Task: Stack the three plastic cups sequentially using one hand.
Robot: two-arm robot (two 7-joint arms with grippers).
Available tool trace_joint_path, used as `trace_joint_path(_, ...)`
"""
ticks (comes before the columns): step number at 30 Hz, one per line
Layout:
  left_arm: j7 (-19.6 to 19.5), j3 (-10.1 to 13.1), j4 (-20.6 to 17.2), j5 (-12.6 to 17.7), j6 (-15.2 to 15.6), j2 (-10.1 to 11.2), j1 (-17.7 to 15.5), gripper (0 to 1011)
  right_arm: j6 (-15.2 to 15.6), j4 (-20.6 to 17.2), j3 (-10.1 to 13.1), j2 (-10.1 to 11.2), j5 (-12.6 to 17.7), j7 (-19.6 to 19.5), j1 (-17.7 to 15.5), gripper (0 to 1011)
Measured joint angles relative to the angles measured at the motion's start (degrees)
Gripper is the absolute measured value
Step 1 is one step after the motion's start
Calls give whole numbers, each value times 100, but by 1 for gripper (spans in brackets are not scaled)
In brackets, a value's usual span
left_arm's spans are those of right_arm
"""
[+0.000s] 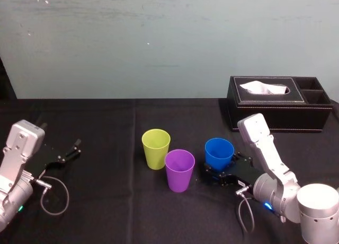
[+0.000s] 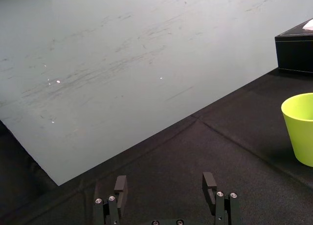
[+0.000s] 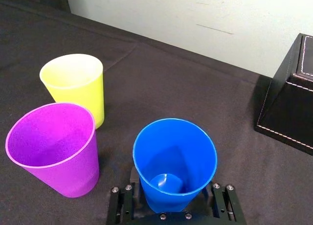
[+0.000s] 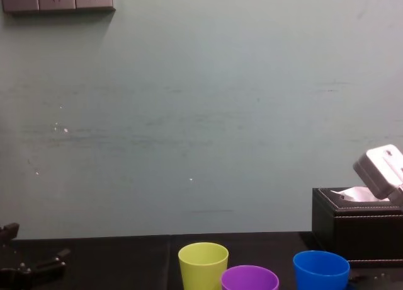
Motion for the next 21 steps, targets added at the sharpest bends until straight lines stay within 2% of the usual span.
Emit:
trace_joint_path(5, 0, 0, 0, 0, 0, 0, 0, 1000, 2, -3, -3, 3, 3, 0, -2, 707)
trace_joint_path(12, 0, 0, 0, 0, 0, 0, 0, 1000, 4, -7, -3, 6, 7, -1, -5, 704)
trace_joint_path(21, 0, 0, 0, 0, 0, 0, 0, 1000, 166, -257, 104, 42, -65, 160, 38, 704)
